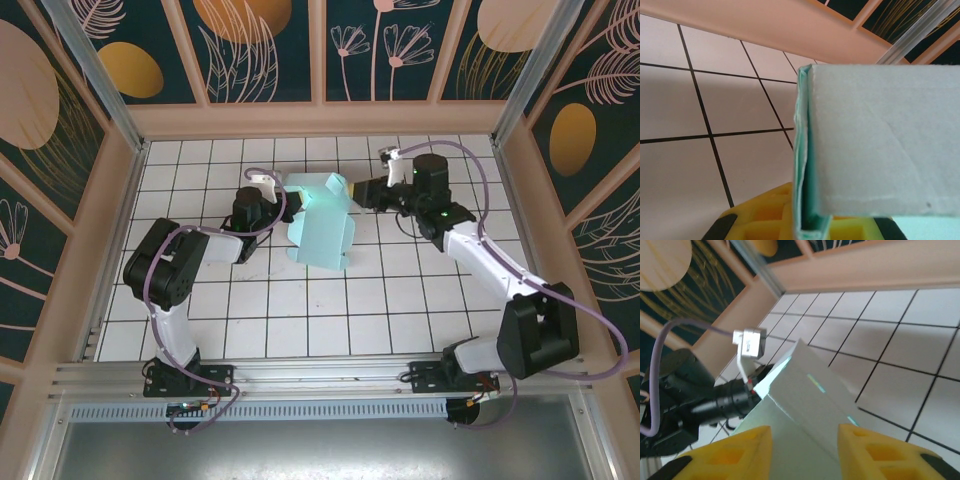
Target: Fold the paper box
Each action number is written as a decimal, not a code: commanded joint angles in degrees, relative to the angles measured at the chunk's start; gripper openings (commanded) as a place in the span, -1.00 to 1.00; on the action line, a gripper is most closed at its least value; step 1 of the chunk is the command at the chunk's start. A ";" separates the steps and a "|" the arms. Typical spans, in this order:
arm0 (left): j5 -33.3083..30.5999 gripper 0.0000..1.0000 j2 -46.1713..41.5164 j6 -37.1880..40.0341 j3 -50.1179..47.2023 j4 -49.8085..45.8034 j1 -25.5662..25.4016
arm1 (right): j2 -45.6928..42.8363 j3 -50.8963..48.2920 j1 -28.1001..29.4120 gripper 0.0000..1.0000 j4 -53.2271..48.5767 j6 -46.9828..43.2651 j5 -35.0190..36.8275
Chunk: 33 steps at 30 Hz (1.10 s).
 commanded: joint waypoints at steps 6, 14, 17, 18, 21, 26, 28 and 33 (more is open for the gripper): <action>1.49 -1.00 -1.58 0.28 2.23 0.46 0.01 | 4.42 4.36 5.27 -0.29 -5.16 -6.44 6.74; 2.33 -1.00 -1.38 0.26 2.36 0.56 -0.01 | 7.44 8.22 9.12 -0.38 -8.69 -10.53 18.76; 2.73 -1.00 -1.33 0.38 2.40 0.63 -0.01 | 7.94 8.85 9.97 -0.41 -9.09 -11.01 22.58; 2.91 -1.00 -1.31 0.40 2.40 0.63 0.02 | 8.13 9.20 10.72 -0.42 -9.38 -11.46 24.15; 3.31 -1.00 -1.20 0.52 2.53 0.63 -0.01 | 8.73 10.00 12.35 -0.42 -10.01 -12.69 29.35; 4.01 -1.00 -0.86 0.28 2.88 0.62 0.04 | 9.83 10.79 14.49 -0.42 -9.50 -14.38 34.12; 3.97 -1.00 -0.91 0.29 2.84 0.54 0.00 | 10.21 11.07 15.51 -0.42 -9.27 -15.44 37.77; 4.12 -1.00 -0.87 0.29 2.99 0.43 0.00 | 11.41 11.67 17.25 -0.41 -9.20 -17.61 43.06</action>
